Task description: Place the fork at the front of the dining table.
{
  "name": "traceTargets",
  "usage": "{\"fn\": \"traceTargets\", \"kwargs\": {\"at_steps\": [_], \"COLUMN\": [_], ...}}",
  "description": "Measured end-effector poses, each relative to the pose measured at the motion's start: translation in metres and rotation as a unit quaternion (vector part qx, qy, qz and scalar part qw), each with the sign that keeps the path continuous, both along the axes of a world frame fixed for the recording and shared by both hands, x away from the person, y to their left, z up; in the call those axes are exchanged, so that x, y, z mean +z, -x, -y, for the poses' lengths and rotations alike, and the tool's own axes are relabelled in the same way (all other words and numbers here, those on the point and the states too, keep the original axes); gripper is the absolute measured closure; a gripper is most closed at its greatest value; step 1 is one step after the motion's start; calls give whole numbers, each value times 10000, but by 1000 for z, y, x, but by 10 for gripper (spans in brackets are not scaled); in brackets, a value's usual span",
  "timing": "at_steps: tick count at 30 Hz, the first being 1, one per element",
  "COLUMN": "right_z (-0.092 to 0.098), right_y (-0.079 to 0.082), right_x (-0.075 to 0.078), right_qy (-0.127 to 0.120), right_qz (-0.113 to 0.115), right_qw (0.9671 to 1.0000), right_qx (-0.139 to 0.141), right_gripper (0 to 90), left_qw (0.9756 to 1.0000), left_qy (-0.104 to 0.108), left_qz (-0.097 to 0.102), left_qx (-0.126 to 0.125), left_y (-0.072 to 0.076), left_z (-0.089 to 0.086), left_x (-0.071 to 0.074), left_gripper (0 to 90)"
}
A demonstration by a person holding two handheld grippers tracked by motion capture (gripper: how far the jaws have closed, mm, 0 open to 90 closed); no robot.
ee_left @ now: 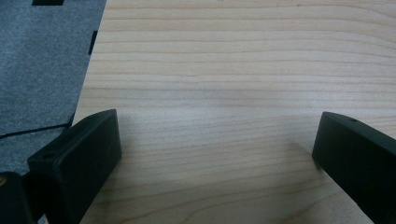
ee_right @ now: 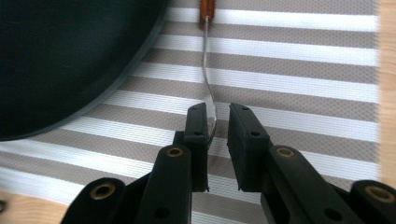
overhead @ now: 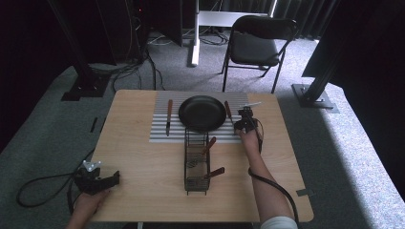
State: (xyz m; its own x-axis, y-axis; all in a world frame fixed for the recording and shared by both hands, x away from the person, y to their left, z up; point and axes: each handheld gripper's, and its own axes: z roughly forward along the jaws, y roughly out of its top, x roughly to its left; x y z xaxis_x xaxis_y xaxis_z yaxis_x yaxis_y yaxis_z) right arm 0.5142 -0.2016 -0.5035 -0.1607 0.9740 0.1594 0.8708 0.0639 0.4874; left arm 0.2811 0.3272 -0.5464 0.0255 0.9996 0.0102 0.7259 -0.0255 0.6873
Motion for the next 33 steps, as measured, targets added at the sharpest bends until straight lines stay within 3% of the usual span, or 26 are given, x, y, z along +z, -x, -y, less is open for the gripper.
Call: {"fn": "traceTargets", "kwargs": {"at_steps": [3, 5, 8, 11, 15, 27, 30, 33], "right_z": [6, 15, 18, 20, 20, 5, 8, 13], "right_y": [1, 5, 9, 19, 28, 37, 40, 47], "right_x": [-3, -3, -2, -3, -5, -11, -10, -8], "right_qy": [-26, -230, -343, -637, -811, -666, -790, -755], "right_qz": [-31, -6, 24, -27, -52, -89, -17, 206], "right_qw": [10000, 9996, 9992, 9979, 9967, 9973, 9965, 9968], "right_qx": [-56, -157, -208, -57, 7, 296, 270, 187], "right_gripper": [739, 658, 619, 510, 501, 494, 425, 280], "left_qw": [10000, 10000, 10000, 10000, 10000, 10000, 10000, 10000], "left_qy": [1, -2, -2, -2, 0, -3, -1, -3], "left_qz": [0, -3, -3, -3, 0, -4, -3, -5], "left_qx": [0, -1, -2, -2, 1, -2, -2, -2], "left_y": [0, 0, 0, 0, 0, 0, 0, 0], "left_z": [0, 0, 0, 0, 0, 0, 0, 0], "left_x": [0, 0, 0, 0, 0, 0, 0, 0], "left_gripper": [11, 11, 11, 11, 11, 11, 11, 11]}}
